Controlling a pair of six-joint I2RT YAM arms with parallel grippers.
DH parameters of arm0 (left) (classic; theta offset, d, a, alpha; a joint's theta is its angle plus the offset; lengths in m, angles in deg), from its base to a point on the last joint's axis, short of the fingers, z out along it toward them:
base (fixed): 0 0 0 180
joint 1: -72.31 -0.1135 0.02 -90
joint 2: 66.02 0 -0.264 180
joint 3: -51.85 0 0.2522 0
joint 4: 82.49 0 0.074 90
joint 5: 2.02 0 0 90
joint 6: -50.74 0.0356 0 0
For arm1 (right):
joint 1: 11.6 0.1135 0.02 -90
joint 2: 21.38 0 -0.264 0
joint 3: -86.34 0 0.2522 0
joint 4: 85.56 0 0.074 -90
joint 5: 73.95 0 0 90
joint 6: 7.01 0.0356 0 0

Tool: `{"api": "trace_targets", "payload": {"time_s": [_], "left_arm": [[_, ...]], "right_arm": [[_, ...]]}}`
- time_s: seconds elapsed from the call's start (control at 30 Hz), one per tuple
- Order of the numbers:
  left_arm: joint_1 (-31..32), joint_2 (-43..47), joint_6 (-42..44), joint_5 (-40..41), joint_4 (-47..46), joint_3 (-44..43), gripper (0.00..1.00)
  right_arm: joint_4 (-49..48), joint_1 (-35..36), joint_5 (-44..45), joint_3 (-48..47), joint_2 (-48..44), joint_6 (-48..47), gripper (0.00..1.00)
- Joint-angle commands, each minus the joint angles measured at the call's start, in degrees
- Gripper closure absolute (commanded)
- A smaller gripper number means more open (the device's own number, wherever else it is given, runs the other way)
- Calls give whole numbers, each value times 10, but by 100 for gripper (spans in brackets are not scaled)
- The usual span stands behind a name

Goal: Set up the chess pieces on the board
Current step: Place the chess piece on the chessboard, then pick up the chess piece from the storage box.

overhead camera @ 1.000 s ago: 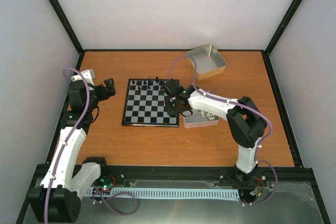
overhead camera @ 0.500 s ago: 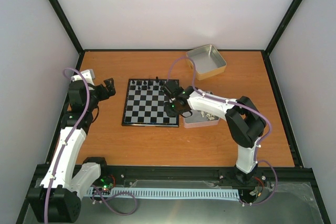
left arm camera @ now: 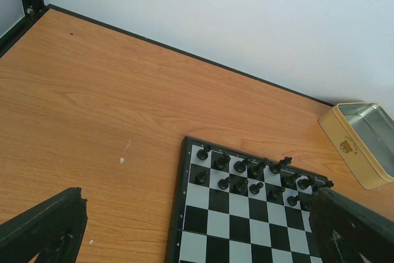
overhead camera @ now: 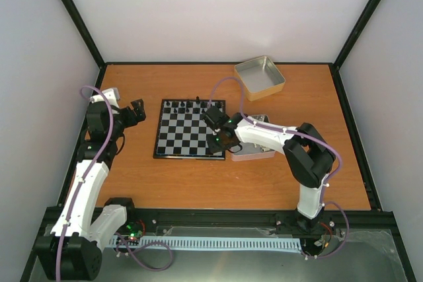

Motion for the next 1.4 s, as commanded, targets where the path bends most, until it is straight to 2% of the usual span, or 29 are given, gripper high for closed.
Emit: {"api": "trace_targets", "payload": {"time_s": [0.0, 0.17, 0.37, 0.47, 0.77, 1.0, 1.17, 1.37], "left_arm": [[3, 7, 11, -2, -20, -3, 0], [3, 7, 11, -4, -21, -2, 0], [3, 8, 13, -9, -22, -1, 0], [4, 9, 14, -11, -23, -1, 0], [3, 8, 15, -16, -27, 0, 0], [4, 6, 15, -15, -28, 0, 0], [3, 4, 13, -14, -28, 1, 0], [3, 0, 12, -14, -30, 1, 0]], "right_arm": [[10, 3, 8, 9, -10, 1, 87], [15, 4, 11, -6, -19, -1, 68], [-7, 2, 52, -16, -77, 12, 58], [-7, -10, 106, -4, -103, 25, 58], [-41, -108, 158, 117, -183, 58, 61], [-69, -153, 120, 133, -137, 19, 65], [-48, -166, 105, 104, -69, -19, 71], [-74, -168, 102, 104, -51, -37, 71]]}}
